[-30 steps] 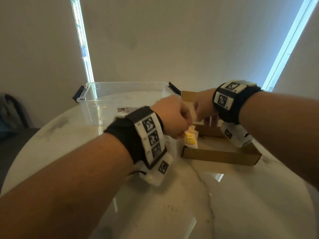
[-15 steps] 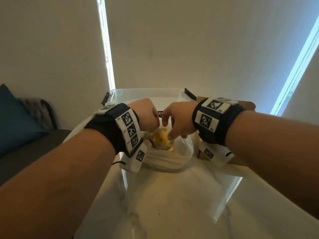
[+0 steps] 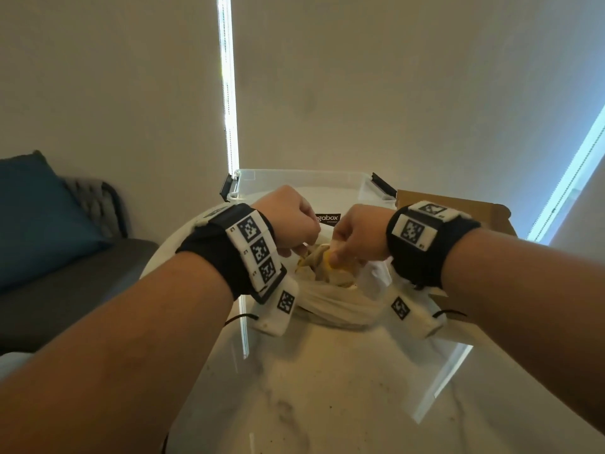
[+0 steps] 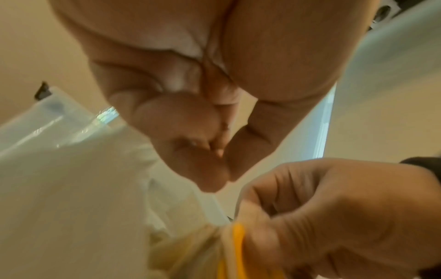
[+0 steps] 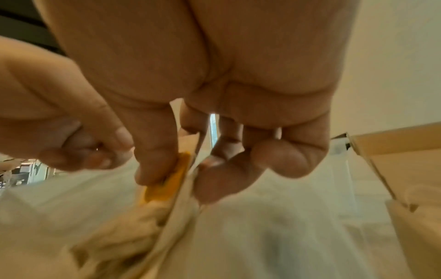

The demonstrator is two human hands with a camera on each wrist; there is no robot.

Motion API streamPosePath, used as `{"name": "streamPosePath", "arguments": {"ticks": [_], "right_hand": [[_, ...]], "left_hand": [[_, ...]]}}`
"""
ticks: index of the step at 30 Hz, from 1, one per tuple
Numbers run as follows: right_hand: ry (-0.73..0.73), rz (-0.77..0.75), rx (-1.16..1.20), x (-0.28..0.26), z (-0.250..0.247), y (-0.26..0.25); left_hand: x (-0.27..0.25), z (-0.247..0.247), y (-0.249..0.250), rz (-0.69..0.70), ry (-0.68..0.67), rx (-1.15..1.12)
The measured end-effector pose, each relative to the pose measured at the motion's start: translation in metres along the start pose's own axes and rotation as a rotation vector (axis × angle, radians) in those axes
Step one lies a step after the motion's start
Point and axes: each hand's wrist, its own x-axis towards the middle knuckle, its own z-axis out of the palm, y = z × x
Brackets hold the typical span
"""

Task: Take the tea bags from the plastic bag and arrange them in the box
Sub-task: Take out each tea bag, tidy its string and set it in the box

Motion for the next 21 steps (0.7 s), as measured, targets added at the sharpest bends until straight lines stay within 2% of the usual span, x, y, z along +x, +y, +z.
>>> {"name": "streamPosePath", "arguments": {"ticks": [3,6,8,10,14,16,21], "right_hand": [[0.018,0.001,0.177,-0.008,-0.020,0.008],[0.070,-0.010,0.291,-0.015,-0.042,0.016],[0.094,-0.039,0.336,-0.020,-0.053,0.020],[0.095,-0.079,0.405,-0.024,-0.062,0.023],[0.125,-0.133,0.475,-0.026,-0.068,0.021],[0.170,-0.130,0.434,-0.023,-0.068,0.018],[0.212,-0.104,0.348,-0.019,-0.066,0.011]], "left_hand": [[0.004,0.003,-0.001,0.018,0.013,-0.185],[0.006,0.011,0.005,0.052,0.025,-0.499],[0.004,0.015,0.010,0.030,-0.029,-0.747],[0.006,0.019,0.014,-0.046,-0.146,-0.926],[0.011,0.030,0.016,-0.110,-0.391,-1.136],[0.011,0.034,0.016,-0.102,-0.452,-1.202],[0.011,0.034,0.016,-0.098,-0.364,-1.256]]}}
